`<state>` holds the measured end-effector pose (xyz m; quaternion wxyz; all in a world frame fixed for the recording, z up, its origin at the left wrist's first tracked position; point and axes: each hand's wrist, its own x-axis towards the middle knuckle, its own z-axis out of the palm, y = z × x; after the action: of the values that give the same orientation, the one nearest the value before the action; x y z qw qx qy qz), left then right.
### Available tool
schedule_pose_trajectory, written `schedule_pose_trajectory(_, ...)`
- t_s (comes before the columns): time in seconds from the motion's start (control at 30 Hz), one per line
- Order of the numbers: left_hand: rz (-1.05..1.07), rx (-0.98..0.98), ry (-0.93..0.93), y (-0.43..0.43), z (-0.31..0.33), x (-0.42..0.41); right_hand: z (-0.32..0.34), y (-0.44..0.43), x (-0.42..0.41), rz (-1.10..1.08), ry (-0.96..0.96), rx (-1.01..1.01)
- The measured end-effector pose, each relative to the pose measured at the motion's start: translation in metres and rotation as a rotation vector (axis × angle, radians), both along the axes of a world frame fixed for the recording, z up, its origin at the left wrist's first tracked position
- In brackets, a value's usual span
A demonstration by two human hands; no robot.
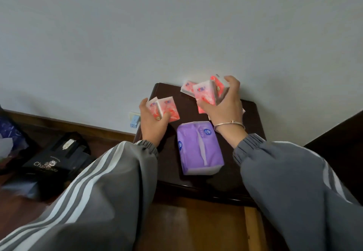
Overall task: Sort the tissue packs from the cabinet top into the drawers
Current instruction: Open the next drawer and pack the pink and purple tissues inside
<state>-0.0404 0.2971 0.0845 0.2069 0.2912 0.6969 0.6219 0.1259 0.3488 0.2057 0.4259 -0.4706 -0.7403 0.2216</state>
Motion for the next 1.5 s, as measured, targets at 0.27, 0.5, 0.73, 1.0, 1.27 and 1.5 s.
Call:
schedule_pose_trajectory(0.27, -0.179, -0.073, -0.171, -0.130, 0.038, 0.024, -0.029, -0.143, 0.142, 0.180, 0.271, -0.706)
schedule_pose_trajectory(0.5, -0.562, -0.556, -0.155, -0.276, 0.003, 0.080, -0.099, -0.233, 0.173, 0.251, 0.039, -1.129)
schedule_pose_trajectory(0.73, -0.710, -0.964, 0.081, -0.265, -0.055, 0.131, -0.152, -0.260, 0.167, 0.167, -0.032, -1.138)
schedule_pose_trajectory(1.0, -0.663, -1.088, 0.479, -0.263, -0.064, 0.143, -0.165, -0.259, 0.163, 0.089, -0.362, -1.050)
schedule_pose_trajectory(1.27, -0.509, -1.057, 0.611, -0.272, -0.060, 0.142, -0.170, -0.263, 0.157, -0.070, -0.402, -0.923)
schedule_pose_trajectory(1.5, -0.630, -0.999, 0.771, -0.267, -0.063, 0.139, -0.173, -0.262, 0.155, -0.060, -0.592, -0.799)
